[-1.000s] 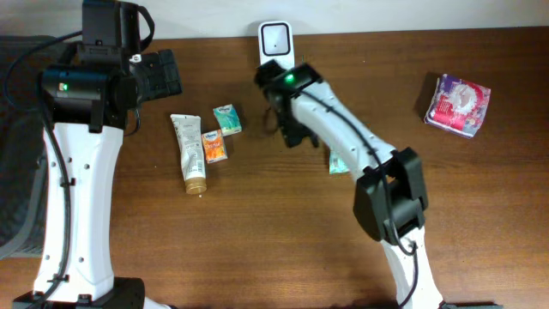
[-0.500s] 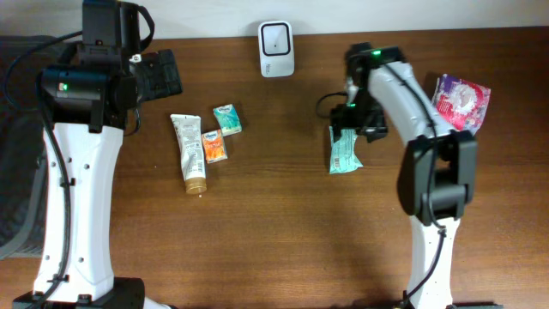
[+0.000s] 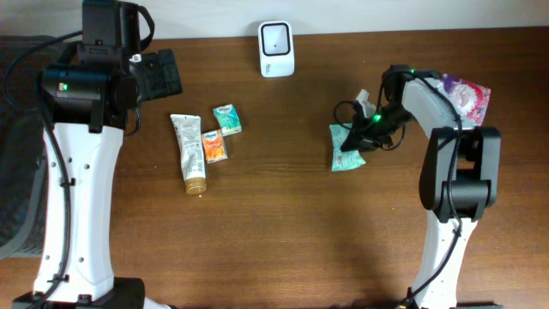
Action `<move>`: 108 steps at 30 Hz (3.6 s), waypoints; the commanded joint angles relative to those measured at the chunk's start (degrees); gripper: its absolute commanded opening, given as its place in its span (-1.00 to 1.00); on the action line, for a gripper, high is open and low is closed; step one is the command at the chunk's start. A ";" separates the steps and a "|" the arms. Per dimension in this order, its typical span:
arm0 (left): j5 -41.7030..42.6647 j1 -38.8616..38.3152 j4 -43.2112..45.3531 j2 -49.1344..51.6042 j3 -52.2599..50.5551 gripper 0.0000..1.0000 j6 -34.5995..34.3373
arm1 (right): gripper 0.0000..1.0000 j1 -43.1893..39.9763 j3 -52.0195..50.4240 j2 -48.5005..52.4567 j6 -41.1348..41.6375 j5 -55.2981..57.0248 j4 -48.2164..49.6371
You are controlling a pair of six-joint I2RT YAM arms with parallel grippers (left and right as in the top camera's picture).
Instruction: Scan the item barcode
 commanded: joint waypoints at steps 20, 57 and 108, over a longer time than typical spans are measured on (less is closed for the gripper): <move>-0.42 0.39 0.00 -0.35 0.04 0.98 -0.35 | -0.66 36.85 11.61 -0.55 27.43 60.67 -2.29; -0.42 0.39 0.00 -0.35 0.04 0.98 -0.35 | -0.89 2.89 -2.27 -0.22 6.58 -17.31 10.27; -0.42 0.39 0.00 -0.35 0.02 0.98 -0.35 | -0.92 -3.50 20.02 -2.80 14.84 21.40 28.65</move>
